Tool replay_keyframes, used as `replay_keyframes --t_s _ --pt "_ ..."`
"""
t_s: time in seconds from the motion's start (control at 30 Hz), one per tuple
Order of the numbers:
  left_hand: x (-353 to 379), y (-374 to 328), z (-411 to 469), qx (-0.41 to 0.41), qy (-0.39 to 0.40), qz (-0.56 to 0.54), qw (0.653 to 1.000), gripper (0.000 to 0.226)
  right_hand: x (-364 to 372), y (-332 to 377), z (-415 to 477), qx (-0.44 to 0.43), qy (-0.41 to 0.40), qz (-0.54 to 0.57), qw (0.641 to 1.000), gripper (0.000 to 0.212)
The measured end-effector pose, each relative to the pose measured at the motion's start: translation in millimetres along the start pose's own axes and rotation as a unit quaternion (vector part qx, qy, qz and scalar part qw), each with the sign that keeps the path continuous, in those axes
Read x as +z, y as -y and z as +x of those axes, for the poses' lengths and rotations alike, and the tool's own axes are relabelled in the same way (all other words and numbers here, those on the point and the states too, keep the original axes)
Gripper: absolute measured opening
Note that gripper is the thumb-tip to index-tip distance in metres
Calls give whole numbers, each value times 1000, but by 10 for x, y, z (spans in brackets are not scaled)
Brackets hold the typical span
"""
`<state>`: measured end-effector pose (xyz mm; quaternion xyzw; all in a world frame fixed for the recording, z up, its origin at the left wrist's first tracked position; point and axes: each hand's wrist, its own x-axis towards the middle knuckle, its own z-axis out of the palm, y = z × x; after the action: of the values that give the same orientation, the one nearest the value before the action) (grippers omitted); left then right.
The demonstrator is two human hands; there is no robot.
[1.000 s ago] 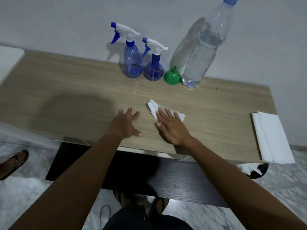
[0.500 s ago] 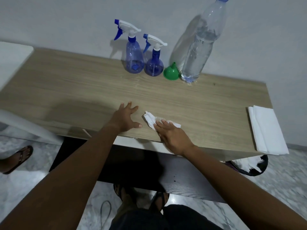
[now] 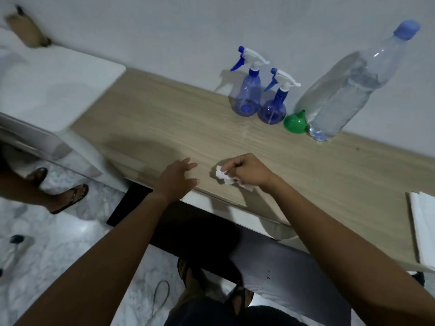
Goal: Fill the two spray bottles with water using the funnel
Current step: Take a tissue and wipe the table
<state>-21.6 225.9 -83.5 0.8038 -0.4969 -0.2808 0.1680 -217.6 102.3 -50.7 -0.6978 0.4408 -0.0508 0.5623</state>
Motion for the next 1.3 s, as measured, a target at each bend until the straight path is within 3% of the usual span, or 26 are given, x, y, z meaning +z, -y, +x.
replay_keyframes --t_s 0.07,0.13,0.2,0.3,0.47,0.63,0.83,1.07,1.17,1.3 --pt "-141 140 9 -14 -5 10 1000 58 -8 231 178 19 33 -111 993 18" --pt "-243 277 55 -20 8 26 999 60 -18 330 388 52 58 -254 964 22" --pt "-266 341 115 -15 29 35 999 63 -3 302 553 82 17 -339 937 22" --pt "-198 324 209 -1 43 15 999 66 74 130 626 21 -117 -338 934 24" --pt "-81 318 308 -15 34 17 999 76 341 -235 400 -99 -239 -306 916 36" --pt "-74 356 318 -11 39 19 999 78 717 -568 168 -67 -104 -390 913 72" --pt "-57 358 332 -23 58 10 998 76 547 -829 17 -116 -69 -467 874 57" --pt "-32 402 337 -27 63 28 997 77 438 -855 15 -29 -168 -432 885 58" --pt "-37 372 330 -28 62 34 997 77 701 -742 -51 -67 -133 -422 894 60" --pt "-72 364 300 -22 60 18 998 80 916 -616 31 -147 -57 -455 876 59"
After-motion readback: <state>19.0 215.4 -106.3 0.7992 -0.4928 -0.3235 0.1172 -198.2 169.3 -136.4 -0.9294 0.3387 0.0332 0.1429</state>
